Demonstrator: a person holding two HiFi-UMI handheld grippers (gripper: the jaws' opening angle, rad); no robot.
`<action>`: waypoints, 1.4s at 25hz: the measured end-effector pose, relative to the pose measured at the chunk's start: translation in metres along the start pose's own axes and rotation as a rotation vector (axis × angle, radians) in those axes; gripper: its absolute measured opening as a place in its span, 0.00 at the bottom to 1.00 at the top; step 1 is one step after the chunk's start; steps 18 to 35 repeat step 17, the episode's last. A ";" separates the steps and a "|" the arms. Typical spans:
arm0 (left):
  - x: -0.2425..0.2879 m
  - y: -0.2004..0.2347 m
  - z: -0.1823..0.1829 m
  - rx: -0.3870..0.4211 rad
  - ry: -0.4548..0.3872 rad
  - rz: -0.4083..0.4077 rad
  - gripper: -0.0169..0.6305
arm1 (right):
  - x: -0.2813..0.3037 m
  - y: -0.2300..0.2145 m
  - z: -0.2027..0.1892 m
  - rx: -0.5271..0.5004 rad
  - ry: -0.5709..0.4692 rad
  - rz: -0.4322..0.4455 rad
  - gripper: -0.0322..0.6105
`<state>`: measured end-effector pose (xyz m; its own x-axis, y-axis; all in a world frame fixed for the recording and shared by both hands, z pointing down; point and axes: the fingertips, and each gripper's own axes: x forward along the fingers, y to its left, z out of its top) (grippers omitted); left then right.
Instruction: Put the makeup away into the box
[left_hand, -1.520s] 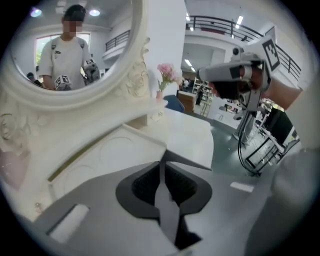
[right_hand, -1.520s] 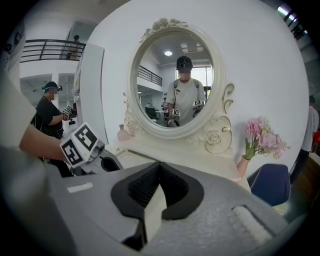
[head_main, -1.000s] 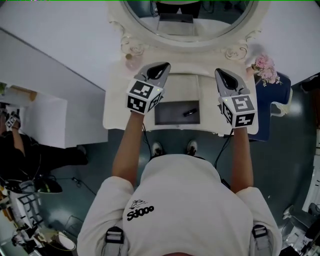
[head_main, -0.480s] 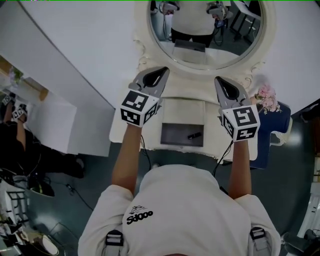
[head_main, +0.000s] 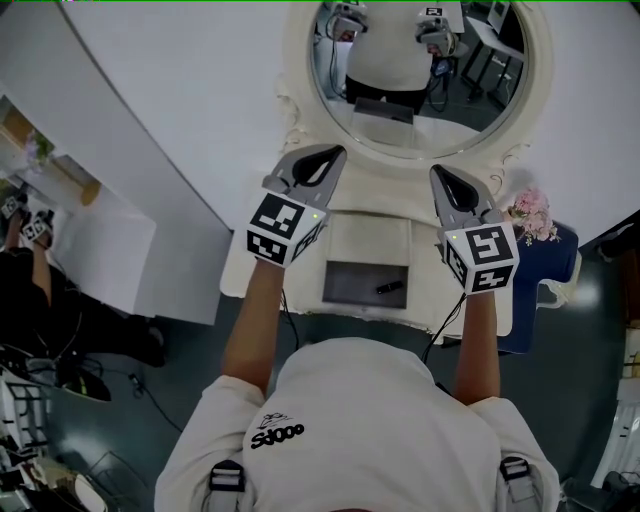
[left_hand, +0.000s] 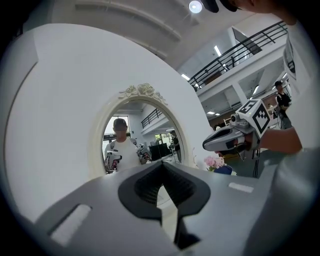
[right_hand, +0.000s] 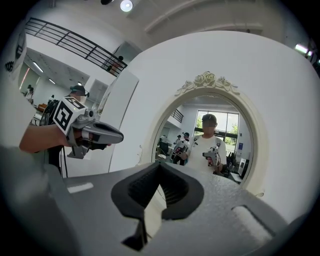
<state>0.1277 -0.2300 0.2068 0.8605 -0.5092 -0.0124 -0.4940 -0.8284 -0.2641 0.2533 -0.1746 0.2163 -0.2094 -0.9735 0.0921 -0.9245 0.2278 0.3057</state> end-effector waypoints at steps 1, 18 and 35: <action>0.000 -0.001 0.000 0.004 0.003 -0.002 0.05 | -0.001 0.000 0.000 0.000 -0.001 -0.002 0.05; 0.001 -0.006 -0.001 0.000 -0.002 -0.021 0.05 | 0.002 0.005 0.005 -0.016 -0.008 0.005 0.05; 0.001 -0.006 -0.001 0.000 -0.002 -0.021 0.05 | 0.002 0.005 0.005 -0.016 -0.008 0.005 0.05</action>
